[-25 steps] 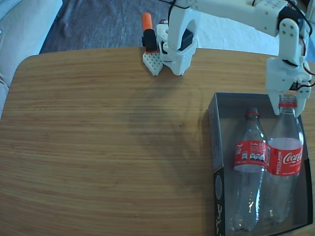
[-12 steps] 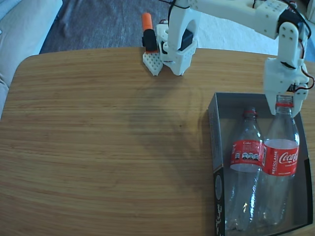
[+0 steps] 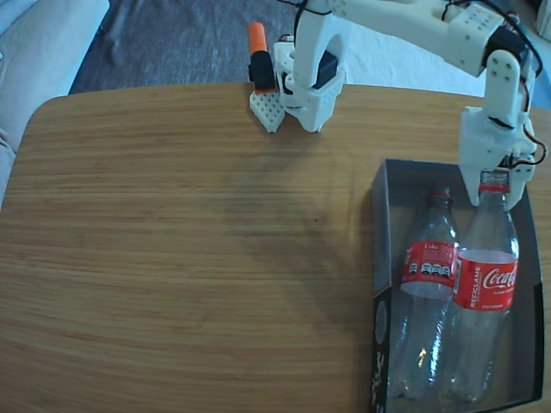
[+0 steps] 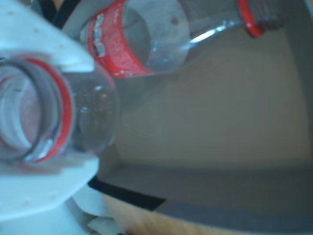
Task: Grasp the bottles and put them in the box.
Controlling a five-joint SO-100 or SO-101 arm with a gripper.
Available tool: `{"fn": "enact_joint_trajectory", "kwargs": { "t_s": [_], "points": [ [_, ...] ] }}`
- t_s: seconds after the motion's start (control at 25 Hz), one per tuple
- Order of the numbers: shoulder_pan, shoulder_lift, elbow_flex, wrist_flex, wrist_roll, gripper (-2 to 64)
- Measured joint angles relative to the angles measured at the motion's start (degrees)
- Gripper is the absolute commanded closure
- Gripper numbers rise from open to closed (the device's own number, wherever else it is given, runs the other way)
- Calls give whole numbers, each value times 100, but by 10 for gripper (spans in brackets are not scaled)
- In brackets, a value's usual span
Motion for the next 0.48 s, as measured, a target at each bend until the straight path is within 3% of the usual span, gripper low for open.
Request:
{"fn": "enact_joint_trajectory", "kwargs": {
  "t_s": [0.4,0.48],
  "points": [
    [9,0,0,-9,-9,608],
    [9,0,0,-9,-9,531]
  ]
}}
